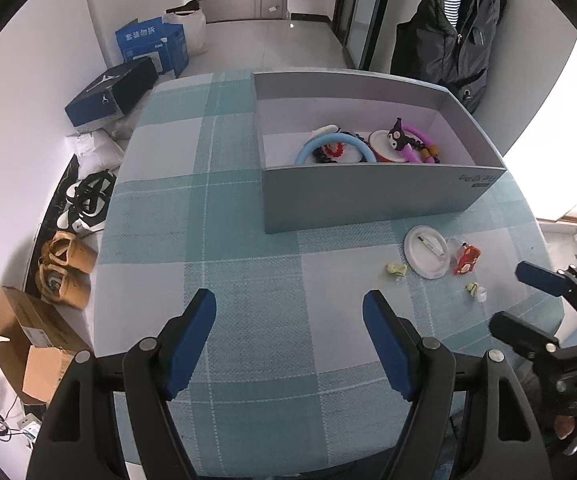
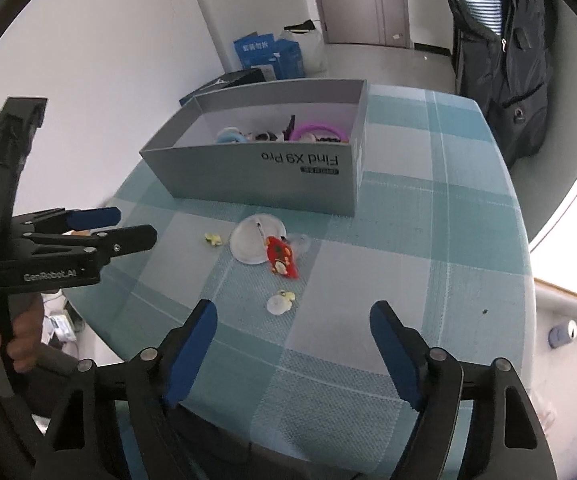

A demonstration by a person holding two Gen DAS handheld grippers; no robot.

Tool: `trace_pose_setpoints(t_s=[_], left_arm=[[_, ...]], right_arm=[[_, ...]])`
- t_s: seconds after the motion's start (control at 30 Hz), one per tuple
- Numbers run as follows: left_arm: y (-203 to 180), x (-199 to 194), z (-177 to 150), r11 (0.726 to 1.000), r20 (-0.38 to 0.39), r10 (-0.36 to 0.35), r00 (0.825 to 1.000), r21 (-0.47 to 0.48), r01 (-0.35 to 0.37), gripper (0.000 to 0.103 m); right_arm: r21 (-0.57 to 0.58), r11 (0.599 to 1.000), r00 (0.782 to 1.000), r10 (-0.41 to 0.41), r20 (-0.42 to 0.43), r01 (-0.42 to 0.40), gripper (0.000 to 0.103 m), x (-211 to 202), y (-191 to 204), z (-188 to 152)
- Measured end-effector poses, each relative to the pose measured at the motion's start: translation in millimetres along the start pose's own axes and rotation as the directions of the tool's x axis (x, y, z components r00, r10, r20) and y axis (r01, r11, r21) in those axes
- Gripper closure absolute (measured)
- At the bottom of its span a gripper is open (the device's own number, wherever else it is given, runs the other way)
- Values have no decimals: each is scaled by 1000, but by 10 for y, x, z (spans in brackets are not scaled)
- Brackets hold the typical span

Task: Organize jewelry
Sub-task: 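Lower the right tool onto the red charm and close it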

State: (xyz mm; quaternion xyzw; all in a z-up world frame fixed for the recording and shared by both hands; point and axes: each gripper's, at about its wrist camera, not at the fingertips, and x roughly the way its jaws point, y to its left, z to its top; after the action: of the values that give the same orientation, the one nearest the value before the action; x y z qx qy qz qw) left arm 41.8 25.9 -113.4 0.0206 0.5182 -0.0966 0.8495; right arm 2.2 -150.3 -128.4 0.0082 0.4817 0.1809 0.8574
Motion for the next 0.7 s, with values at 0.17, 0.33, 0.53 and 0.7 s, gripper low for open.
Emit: trace_pose_setpoints(t_s=[0.17, 0.33, 0.53, 0.7], left_arm=[[-8, 30, -8, 1000, -16, -3, 1000, 9, 3, 31], [-5, 44, 4, 1000, -26, -8, 1000, 7, 8, 31], [-2, 49, 10, 1000, -35, -22, 999, 1, 22, 31], [9, 60, 12, 1000, -41, -25, 999, 1, 25, 31]], right_arm=[[-29, 999, 1000, -20, -17, 19, 40, 82, 71, 7], [-49, 998, 999, -34, -28, 33, 51, 145, 113, -3], [-75, 996, 999, -50, -21, 49, 69, 168, 151, 19], [-80, 995, 998, -56, -18, 54, 82, 198, 170, 43]])
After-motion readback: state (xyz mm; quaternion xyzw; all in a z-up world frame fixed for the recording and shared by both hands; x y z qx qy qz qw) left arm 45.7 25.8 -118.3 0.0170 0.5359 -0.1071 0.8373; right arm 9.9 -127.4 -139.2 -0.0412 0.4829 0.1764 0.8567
